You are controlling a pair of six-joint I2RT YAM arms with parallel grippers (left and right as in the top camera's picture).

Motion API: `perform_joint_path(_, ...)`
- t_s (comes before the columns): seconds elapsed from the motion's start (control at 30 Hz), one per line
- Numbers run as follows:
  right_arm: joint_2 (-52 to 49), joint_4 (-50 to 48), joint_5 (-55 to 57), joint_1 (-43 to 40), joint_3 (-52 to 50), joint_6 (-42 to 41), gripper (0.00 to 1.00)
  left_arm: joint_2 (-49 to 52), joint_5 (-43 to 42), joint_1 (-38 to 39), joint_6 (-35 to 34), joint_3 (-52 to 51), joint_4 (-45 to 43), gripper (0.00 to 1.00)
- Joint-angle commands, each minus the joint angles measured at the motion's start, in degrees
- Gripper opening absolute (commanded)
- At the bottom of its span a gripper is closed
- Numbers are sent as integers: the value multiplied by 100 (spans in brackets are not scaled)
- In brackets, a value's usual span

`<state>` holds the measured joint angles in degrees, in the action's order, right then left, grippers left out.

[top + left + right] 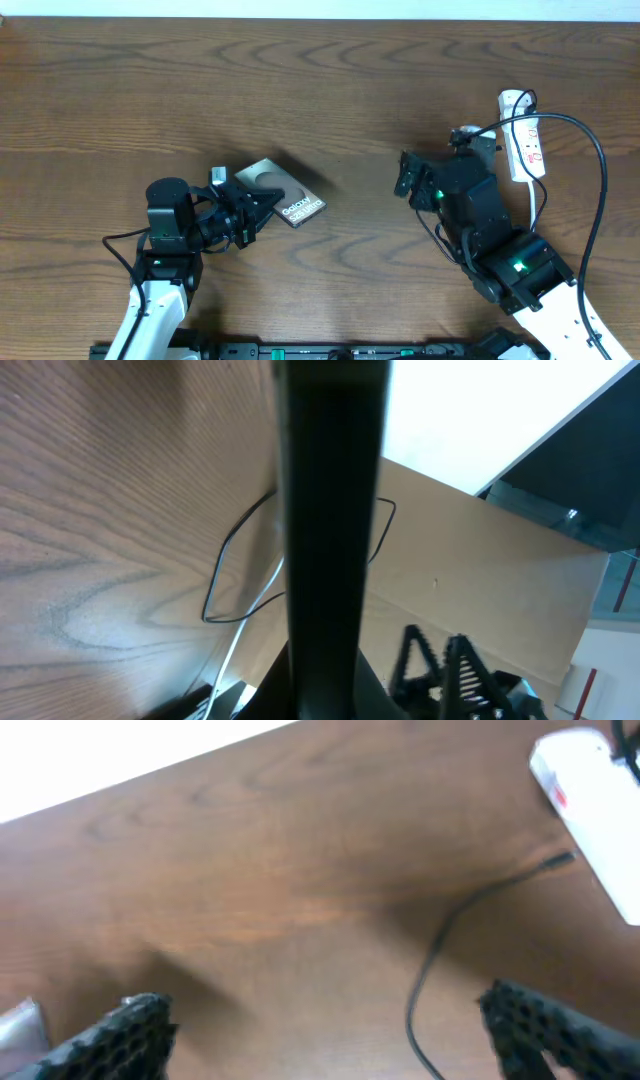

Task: Plug charger to phone and switch on socket
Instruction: 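Move the right gripper to the black cable and grasp it near the plug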

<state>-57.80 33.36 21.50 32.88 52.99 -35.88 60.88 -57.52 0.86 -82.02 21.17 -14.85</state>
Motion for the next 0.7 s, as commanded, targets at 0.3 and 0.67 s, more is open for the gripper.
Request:
perform_joint_path(0.3, -1993, -614, 1823, -330, 59, -1016, 77, -26, -50, -13, 120, 42, -66, 7)
perform_joint_path(0.67, -4065, -1294, 1386, -1390, 68, -2092, 75, -26, -26, -15, 120, 42, -66, 7)
